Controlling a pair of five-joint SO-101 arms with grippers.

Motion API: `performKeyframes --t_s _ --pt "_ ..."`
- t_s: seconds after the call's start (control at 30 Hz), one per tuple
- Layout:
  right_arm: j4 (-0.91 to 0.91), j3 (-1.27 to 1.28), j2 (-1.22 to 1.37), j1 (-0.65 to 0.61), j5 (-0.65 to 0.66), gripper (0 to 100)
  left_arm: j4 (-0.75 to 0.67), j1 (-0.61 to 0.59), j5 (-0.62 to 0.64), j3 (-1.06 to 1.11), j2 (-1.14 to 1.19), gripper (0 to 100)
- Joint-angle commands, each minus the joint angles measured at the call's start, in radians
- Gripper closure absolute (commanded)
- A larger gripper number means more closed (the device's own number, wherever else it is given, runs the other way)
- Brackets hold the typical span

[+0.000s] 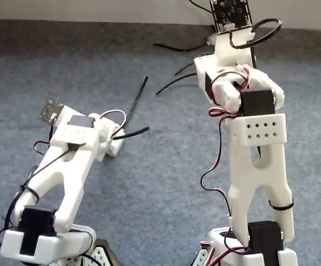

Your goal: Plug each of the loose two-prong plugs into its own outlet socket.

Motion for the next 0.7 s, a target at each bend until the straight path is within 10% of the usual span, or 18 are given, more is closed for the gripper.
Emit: performKeyframes --t_s 0.0,0.67 --pt "-0.018 -0.013 -0.051 0.012 0.006 99.1 0.023 -0.035 -0.025 -0.081 0.122 99" --pt "-0.018 -0.013 -0.051 0.012 0.003 99.1 0.569 -0.054 -0.405 -0.693 0.394 99"
